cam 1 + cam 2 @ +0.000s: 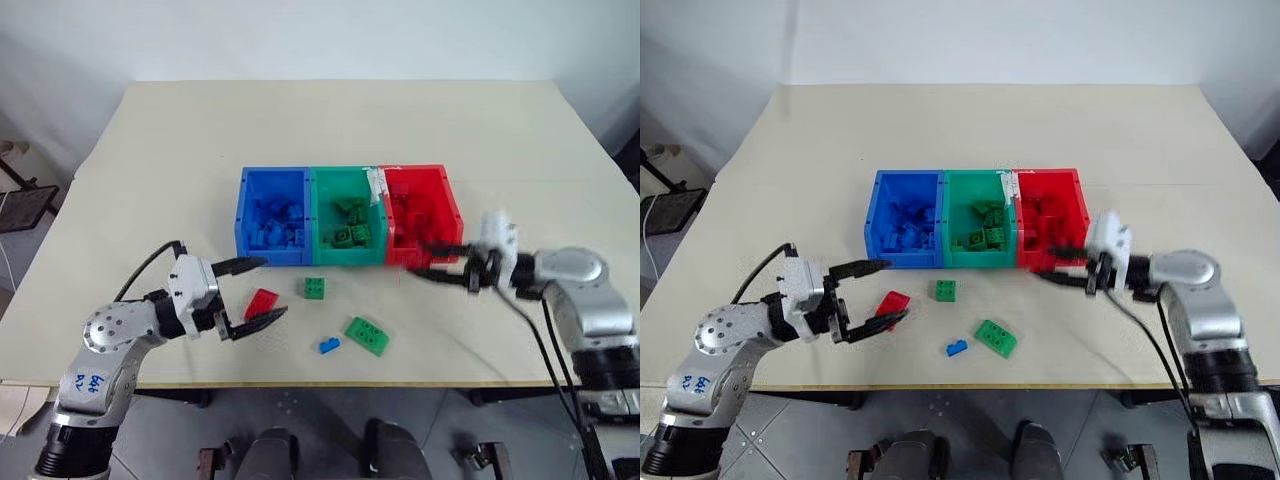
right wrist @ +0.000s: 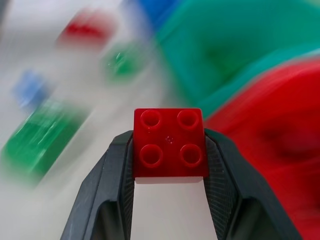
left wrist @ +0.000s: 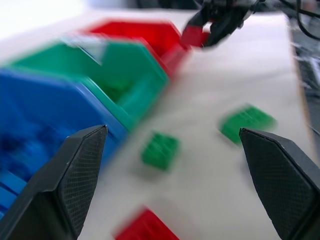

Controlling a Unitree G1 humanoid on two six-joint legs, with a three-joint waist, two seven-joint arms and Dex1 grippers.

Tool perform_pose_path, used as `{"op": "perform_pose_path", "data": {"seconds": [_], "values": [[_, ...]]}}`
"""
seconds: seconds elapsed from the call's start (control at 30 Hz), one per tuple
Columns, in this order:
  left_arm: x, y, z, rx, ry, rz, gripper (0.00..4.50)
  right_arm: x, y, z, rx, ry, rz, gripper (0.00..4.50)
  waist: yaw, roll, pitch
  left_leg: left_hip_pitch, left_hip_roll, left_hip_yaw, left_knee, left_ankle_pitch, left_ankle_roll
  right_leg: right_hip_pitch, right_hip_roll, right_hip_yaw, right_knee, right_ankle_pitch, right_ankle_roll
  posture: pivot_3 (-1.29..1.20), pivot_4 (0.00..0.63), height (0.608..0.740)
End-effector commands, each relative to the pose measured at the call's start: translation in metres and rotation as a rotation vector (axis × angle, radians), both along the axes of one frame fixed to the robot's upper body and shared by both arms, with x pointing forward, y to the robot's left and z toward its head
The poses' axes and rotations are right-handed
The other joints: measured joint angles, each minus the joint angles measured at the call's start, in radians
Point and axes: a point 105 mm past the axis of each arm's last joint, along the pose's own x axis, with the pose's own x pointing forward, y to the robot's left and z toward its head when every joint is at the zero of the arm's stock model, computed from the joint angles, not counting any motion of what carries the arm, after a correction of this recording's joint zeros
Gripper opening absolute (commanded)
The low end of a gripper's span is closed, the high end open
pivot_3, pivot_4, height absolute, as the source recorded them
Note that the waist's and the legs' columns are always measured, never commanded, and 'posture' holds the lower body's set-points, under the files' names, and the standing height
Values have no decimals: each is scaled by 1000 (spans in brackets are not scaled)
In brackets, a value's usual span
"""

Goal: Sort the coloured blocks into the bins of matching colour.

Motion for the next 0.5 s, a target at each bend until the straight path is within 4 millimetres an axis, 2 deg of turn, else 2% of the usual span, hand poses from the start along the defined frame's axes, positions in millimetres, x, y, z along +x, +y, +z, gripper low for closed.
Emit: {"op": "perform_pose_path", "data": {"seconds": [0.03, 0.23, 0.37, 0.43, 0.5], "values": [[1, 1, 8, -6, -44, 26, 4500, 23, -6, 28, 70, -58, -125, 1474, -4, 0, 0, 0, 0, 0, 0, 0, 0, -1, 0, 0, 0, 0, 0, 0, 150, 740], [-2, -3, 4, -6, -15, 12, 4500, 56, -6, 32, 97, -2, -225, 1474, -15, 0, 0, -2, 0, 1, -1, 0, 0, -2, 0, 0, 0, 0, 0, 0, 150, 740], [-5, -3, 2, -17, 15, 18, 4500, 61, -6, 36, 122, -8, -226, 2756, -18, 0, 0, -5, 0, 1, -1, 0, 0, -7, 0, 1, 2, 0, 0, 0, 150, 740], [-7, -3, 0, -8, 17, 20, 4500, 59, -5, 35, 113, -13, -217, 3561, -19, 0, 0, -6, 0, 2, -1, 0, 0, -10, 0, 1, 3, 0, 0, 0, 150, 740], [-8, -2, 0, -4, 16, 23, 4500, 52, -4, 31, 107, -13, -192, 4136, -18, 0, 0, -7, 0, 2, -1, 0, 0, -10, 0, 1, 3, 0, 0, 0, 150, 740]]}}
